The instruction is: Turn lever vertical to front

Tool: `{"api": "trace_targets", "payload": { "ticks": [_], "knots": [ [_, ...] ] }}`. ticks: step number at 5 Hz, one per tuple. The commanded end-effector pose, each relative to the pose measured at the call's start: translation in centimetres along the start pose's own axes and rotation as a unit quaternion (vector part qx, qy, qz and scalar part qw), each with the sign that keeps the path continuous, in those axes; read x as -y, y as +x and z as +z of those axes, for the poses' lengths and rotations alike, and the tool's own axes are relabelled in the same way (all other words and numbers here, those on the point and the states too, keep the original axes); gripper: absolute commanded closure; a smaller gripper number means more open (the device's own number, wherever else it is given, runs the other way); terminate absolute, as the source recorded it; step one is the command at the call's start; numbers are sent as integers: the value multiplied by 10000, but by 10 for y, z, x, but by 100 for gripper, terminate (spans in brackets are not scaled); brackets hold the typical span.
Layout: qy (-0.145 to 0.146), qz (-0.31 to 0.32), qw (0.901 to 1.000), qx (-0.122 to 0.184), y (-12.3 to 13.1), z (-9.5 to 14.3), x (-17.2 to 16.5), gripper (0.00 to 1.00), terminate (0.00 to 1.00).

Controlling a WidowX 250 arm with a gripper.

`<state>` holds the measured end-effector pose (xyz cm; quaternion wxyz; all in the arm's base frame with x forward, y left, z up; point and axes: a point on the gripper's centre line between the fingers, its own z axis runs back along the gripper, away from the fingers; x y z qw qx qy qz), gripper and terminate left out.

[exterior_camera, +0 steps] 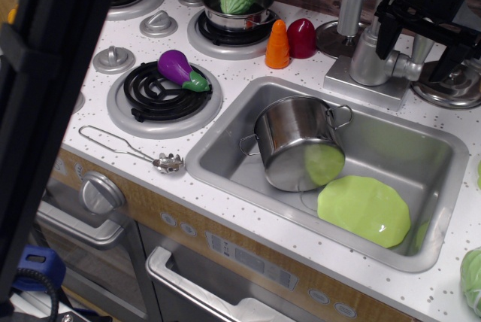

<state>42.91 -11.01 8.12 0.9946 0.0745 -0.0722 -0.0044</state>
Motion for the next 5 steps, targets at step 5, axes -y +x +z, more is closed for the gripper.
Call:
{"api": "trace_targets", "payload": {
  "ticks": [5],
  "knots": [
    [-121,202,9925,1197,36,21,-4,0,0]
  ]
}}
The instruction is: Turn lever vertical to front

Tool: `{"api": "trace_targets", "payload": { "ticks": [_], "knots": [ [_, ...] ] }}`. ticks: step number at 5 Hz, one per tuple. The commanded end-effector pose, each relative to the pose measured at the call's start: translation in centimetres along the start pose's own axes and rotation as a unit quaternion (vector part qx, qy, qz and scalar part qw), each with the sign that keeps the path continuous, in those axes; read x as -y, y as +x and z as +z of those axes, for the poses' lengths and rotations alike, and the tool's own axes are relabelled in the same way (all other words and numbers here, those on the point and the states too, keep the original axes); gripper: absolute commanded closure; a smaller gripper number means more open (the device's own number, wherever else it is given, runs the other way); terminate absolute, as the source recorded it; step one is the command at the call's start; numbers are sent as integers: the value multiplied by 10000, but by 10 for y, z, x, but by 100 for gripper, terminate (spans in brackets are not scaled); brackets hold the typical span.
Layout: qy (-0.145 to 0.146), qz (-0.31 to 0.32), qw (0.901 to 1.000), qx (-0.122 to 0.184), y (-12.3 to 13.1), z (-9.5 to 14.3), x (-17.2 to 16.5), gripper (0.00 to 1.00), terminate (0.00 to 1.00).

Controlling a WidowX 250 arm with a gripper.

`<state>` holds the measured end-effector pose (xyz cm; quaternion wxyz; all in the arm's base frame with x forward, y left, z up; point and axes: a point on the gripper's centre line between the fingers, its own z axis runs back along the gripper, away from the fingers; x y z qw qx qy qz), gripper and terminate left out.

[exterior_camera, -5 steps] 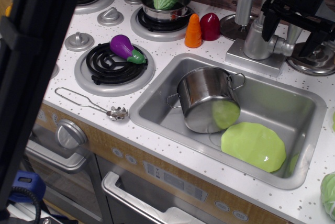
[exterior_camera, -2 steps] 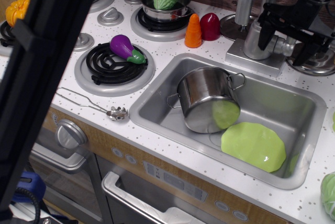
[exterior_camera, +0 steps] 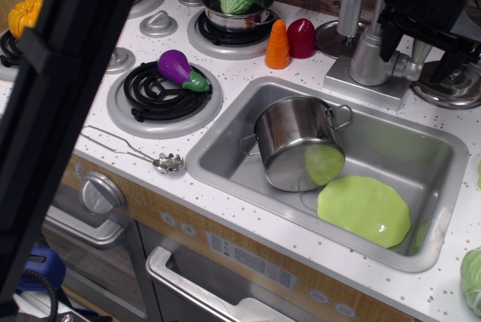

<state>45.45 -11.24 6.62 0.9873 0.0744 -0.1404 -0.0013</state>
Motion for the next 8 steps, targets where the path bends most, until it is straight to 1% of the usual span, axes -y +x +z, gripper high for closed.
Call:
{"api": "trace_targets", "payload": {
  "ticks": [1,3,5,6,7,8],
  "knots": [
    [-102,74,9975,696,24,35,-8,0,0],
    [103,-67,9933,1151,36,30,-13,0,0],
    [88,-103,9918,1275,41,27,-16,0,0],
    [89,-58,9916,1286,45,28,-13,100,0],
    [35,119,9931,1166,43,32,-9,100,0],
    [-166,485,9953,824,29,32,-3,100,0]
  ]
}}
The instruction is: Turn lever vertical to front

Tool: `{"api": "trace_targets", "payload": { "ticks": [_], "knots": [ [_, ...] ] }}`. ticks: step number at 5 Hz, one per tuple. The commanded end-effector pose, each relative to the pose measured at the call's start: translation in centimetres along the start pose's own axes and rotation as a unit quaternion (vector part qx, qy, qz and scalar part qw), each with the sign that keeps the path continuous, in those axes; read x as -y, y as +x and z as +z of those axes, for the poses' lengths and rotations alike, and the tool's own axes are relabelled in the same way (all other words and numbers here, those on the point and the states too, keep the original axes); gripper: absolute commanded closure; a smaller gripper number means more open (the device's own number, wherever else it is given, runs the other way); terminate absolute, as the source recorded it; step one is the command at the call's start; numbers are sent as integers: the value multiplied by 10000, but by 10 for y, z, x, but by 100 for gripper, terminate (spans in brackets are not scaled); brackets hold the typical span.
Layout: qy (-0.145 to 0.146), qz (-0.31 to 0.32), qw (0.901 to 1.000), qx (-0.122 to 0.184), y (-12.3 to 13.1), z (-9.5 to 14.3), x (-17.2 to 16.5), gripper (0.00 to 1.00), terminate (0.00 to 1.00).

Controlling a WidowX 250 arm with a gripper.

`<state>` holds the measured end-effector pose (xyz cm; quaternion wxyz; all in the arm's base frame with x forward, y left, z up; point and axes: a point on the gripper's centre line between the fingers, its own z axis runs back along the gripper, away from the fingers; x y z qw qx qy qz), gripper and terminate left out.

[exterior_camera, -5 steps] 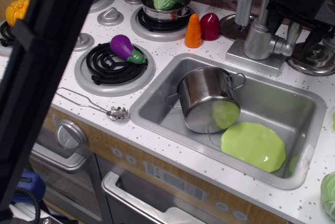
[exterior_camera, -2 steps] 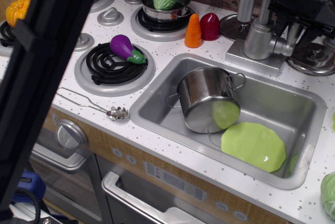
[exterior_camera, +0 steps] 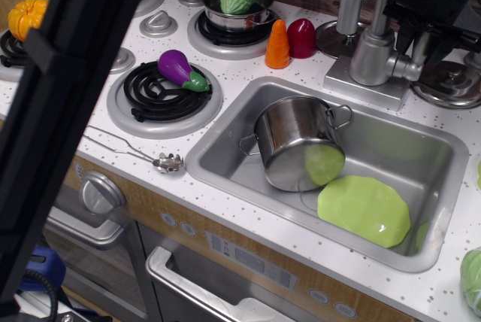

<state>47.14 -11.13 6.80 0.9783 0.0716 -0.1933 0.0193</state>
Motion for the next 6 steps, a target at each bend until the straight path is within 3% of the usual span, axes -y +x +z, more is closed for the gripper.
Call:
{"api": "trace_targets", "payload": {
  "ticks": [1,2,3,6],
  "knots": [
    [-205,565,9981,147,-2,33,5,100,0],
    [-266,732,9970,36,-12,30,7,100,0],
    [-511,995,9934,-256,-27,23,8,100,0],
    [-763,1250,9876,-560,-49,7,14,100,0]
  ]
}}
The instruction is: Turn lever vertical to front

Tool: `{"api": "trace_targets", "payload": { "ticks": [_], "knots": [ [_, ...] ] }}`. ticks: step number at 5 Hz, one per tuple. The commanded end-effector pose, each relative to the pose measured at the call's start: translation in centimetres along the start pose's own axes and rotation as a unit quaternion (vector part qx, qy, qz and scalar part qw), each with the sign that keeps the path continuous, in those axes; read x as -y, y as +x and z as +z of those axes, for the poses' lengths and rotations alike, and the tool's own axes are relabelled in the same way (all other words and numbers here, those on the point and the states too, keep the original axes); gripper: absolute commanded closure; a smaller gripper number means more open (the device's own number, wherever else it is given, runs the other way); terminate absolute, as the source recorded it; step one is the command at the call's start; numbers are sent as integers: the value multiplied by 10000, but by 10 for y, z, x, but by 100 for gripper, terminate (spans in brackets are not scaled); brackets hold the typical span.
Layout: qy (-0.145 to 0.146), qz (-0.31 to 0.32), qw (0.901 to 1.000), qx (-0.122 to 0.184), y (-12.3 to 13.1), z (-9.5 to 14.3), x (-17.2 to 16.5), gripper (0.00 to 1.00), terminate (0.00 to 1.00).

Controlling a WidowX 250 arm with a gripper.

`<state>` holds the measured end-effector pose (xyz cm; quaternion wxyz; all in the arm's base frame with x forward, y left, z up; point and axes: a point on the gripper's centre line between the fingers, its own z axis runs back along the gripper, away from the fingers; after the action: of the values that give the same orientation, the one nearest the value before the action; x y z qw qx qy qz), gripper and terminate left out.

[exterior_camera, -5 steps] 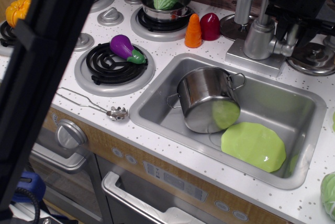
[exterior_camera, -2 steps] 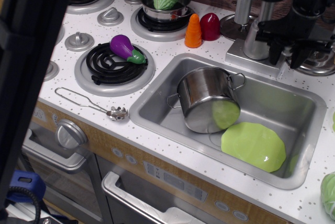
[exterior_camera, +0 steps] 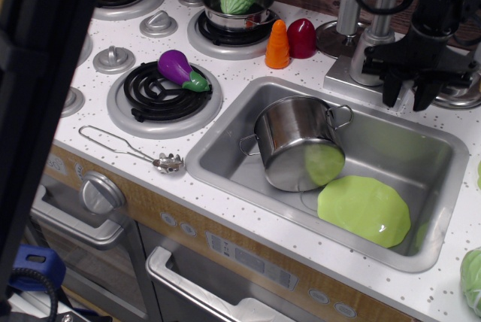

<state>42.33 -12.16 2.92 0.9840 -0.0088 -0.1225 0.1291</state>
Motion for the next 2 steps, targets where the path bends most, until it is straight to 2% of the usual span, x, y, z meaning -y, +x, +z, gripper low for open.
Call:
{"api": "trace_targets", "payload": {
  "ticks": [1,2],
  "knots": [
    [-270,76,9995,176,1,18,6,100,0],
    [-265,54,9994,219,0,14,6,100,0]
  ]
}}
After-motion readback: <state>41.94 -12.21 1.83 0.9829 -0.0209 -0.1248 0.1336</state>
